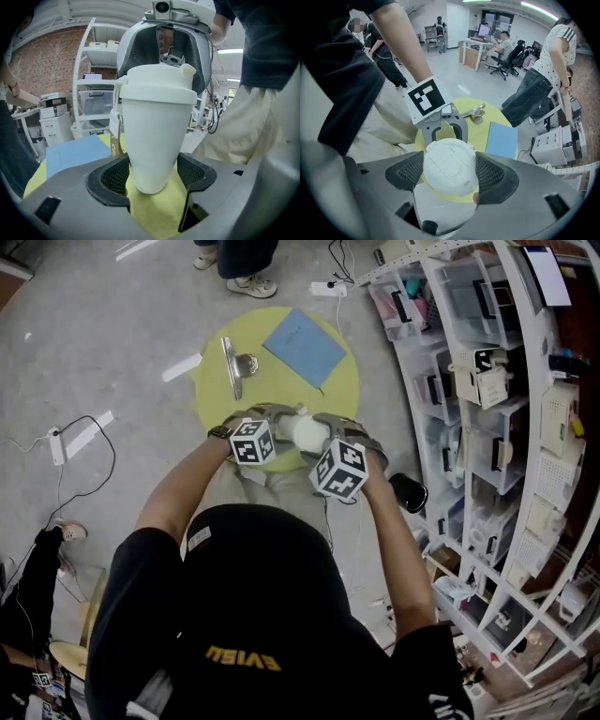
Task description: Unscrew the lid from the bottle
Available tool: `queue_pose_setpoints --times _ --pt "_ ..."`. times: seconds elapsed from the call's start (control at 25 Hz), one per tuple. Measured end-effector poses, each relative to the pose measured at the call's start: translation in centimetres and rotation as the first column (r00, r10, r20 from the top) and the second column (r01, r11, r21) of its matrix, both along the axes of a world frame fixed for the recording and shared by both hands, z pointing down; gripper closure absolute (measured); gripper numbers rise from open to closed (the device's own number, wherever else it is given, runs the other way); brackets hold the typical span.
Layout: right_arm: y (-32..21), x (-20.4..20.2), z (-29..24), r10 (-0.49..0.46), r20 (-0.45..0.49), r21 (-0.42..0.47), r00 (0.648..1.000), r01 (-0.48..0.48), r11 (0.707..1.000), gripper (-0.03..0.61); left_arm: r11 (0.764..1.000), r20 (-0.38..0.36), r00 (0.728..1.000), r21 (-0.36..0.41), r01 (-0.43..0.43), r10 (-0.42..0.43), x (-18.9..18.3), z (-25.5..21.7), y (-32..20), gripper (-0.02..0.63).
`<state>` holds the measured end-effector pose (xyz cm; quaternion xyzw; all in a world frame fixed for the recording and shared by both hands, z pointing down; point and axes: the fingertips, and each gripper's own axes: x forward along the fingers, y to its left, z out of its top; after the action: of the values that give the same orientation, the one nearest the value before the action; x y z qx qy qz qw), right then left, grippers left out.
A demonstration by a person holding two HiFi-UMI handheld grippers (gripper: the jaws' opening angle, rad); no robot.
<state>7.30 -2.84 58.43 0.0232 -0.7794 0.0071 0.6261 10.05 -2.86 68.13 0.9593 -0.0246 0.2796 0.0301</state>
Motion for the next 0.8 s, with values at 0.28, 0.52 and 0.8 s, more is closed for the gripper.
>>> queue_pose_setpoints --times 0.28,0.52,0.8 --pt "0.0 0.0 -0.5 -0.015 0.006 0.005 1.000 0.015 1.000 0.233 1.000 0.005 1.000 0.003 -0.001 0.001 0.0 0.1 0.0 0.282" --pt "0.0 -0.4 -1.8 -0.004 0.027 0.030 1.000 0.004 1.000 0.233 0.999 0.010 1.000 -0.048 0.019 -0.018 0.1 0.1 0.0 0.278" --pt "-0.1 -0.8 -4.2 0.101 0.101 0.067 0.990 -0.108 0.992 0.233 0.982 0.045 0.987 -0.104 0.159 -0.155 -2.9 0.1 0.4 0.242"
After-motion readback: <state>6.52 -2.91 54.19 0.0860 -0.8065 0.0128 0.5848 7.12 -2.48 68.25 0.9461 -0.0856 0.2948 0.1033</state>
